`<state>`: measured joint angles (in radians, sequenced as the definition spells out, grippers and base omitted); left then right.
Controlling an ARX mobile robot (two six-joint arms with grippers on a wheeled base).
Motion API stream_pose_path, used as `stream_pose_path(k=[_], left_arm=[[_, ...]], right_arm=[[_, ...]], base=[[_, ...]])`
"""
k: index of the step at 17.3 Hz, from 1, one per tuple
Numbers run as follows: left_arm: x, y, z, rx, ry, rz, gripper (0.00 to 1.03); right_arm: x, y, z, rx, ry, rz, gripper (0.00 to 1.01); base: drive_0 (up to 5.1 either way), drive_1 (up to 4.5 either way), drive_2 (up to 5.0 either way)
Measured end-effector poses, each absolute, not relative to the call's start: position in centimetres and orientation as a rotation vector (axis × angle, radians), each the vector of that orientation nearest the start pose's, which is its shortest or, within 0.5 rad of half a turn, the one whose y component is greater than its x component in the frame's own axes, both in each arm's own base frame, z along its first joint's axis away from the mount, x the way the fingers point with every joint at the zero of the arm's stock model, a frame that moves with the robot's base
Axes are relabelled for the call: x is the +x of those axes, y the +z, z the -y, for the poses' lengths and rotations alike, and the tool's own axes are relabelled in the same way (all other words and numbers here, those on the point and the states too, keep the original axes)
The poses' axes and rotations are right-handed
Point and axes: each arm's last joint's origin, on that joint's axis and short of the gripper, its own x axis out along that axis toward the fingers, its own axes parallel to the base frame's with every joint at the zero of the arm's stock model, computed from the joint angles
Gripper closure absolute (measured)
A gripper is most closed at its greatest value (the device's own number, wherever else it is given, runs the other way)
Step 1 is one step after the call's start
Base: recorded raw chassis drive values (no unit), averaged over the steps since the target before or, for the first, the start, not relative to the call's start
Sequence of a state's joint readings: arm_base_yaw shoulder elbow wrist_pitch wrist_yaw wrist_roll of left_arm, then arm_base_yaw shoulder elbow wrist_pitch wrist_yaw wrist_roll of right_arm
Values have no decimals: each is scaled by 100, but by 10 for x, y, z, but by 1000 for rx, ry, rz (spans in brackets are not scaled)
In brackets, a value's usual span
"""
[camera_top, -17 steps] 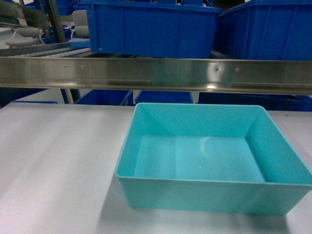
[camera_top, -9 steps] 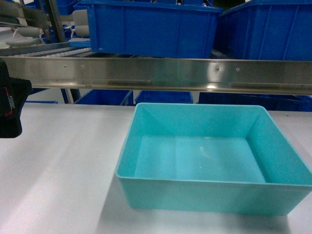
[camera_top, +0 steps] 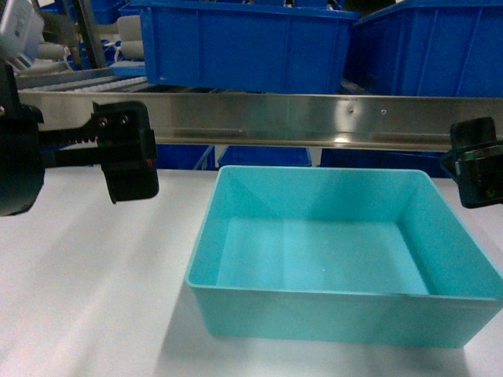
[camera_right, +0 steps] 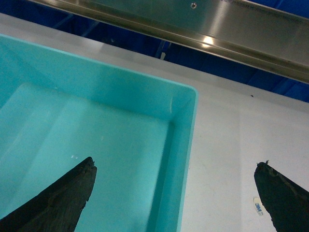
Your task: Organize blue bins on left shelf correctly
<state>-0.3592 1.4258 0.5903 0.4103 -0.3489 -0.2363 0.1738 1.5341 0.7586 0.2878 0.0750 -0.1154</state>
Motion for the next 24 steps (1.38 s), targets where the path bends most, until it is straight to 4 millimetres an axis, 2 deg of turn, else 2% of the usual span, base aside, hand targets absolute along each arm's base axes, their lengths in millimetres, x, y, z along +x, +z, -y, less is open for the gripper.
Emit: stream_pose_path(k=[8, 10, 11, 12, 13, 16, 19, 24], left_arm=[[263, 184, 87, -81, 54, -400, 5], [263, 184, 87, -81, 54, -400, 5], [264, 184, 88, -83, 53, -426, 5], [266, 183, 92, -93, 54, -458, 5], [275, 182, 106, -123, 39, -511, 5], [279, 171, 122, -156, 34, -575, 5], [284, 157, 125, -164, 62, -621, 5], [297, 153, 139, -164, 33, -630, 5]], right_arm=[[310, 189, -55, -194, 113, -490, 3], [309, 183, -54, -211, 107, -550, 3], [311, 174, -54, -226, 89, -627, 3], [315, 165, -54, -238, 82, -675, 3], [324, 151, -52, -248, 88, -793, 3], [340, 159, -51, -241, 98, -781, 3], [346, 137, -44, -238, 87, -861, 3], [357, 134, -34, -247, 53, -841, 3]], base=[[0, 0, 0], [0, 0, 0], [0, 0, 0], [0, 0, 0], [0, 0, 0], [0, 0, 0], [0, 0, 0], [0, 0, 0]])
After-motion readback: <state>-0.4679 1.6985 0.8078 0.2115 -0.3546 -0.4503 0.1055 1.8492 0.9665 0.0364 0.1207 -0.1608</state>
